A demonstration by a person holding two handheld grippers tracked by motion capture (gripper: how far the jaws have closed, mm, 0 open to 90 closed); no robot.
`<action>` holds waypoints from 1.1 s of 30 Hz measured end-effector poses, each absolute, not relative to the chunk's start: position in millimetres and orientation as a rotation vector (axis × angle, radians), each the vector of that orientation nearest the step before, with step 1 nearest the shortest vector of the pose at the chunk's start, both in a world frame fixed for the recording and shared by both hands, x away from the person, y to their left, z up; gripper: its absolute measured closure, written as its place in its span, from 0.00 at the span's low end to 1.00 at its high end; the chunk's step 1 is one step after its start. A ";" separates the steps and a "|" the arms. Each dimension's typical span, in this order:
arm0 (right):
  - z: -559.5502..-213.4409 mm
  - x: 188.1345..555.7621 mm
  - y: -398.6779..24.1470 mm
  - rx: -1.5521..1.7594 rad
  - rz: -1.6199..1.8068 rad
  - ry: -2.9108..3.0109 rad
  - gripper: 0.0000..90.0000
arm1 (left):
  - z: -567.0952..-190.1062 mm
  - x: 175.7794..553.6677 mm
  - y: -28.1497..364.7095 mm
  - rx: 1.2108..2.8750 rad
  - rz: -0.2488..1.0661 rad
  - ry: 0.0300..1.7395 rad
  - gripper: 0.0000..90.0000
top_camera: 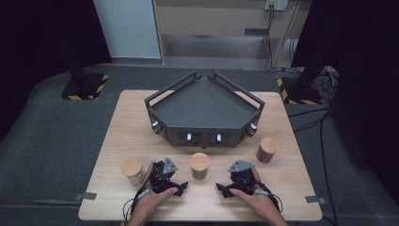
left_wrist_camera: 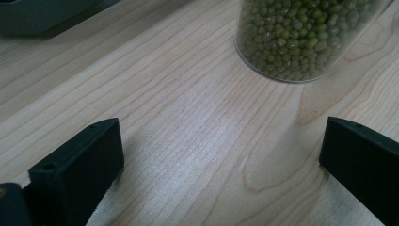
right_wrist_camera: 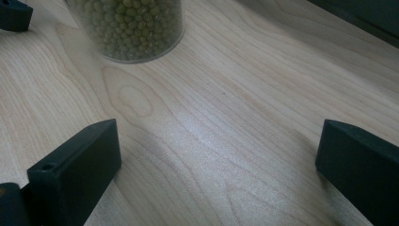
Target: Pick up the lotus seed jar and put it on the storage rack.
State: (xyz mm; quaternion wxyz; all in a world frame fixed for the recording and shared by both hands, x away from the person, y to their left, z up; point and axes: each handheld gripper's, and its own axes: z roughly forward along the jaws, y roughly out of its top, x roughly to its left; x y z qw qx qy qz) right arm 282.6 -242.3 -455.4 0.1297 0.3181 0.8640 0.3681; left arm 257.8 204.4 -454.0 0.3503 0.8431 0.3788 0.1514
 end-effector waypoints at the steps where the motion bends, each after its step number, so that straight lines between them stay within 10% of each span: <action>1: -455.4 282.6 -242.3 0.924 1.070 2.511 0.01 | -454.0 257.8 204.4 2.183 0.392 0.981 0.00; 33: -455.5 280.9 -241.9 0.933 1.068 2.504 0.01 | -454.0 257.7 204.1 2.183 0.393 0.983 0.00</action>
